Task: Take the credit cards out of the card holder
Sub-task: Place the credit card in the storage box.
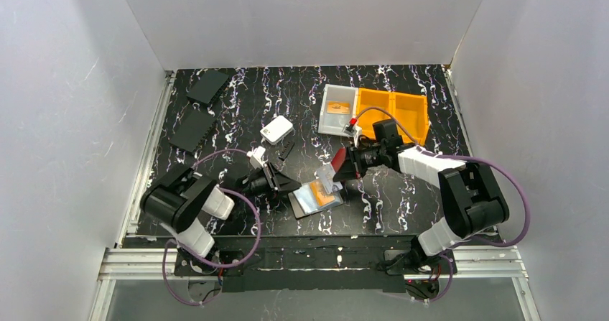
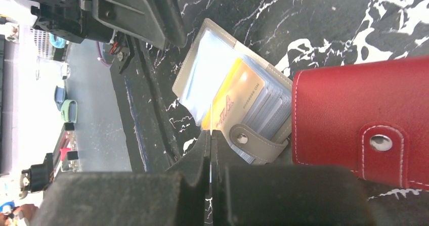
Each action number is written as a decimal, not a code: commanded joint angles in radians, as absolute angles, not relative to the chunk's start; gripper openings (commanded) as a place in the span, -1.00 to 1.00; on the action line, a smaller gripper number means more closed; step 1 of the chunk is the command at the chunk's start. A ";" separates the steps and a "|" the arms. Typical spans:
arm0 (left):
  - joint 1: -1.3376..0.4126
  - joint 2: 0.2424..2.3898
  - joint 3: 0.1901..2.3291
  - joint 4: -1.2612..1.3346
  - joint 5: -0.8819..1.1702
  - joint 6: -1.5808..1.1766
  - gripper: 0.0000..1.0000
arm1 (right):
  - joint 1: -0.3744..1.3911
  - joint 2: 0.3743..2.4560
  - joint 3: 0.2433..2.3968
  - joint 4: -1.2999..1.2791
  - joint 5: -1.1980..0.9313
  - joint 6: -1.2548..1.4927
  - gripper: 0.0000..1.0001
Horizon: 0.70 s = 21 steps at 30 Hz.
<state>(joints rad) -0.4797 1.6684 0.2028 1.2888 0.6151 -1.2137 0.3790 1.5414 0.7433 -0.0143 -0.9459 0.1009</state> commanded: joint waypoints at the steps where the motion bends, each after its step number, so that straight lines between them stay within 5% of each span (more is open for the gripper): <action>1: -0.474 1.500 0.241 1.075 0.641 -1.126 -0.49 | 0.355 1.483 0.879 -0.214 -0.999 -0.115 -0.97; 9: -0.473 1.089 0.299 0.574 0.508 -0.852 -0.14 | 0.284 1.500 1.225 -0.737 -0.804 -0.577 -0.97; 12: -0.470 0.921 0.314 0.413 0.413 -0.759 0.28 | 0.276 1.507 1.345 -0.803 -0.622 -0.665 -0.97; 15: -0.462 0.779 0.307 0.308 0.317 -0.719 0.94 | 0.275 1.528 1.454 -0.817 -0.445 -0.735 -0.97; 21: -0.451 0.635 0.288 0.229 0.298 -0.735 0.97 | 0.275 1.646 1.620 -0.816 -0.165 -0.815 -0.97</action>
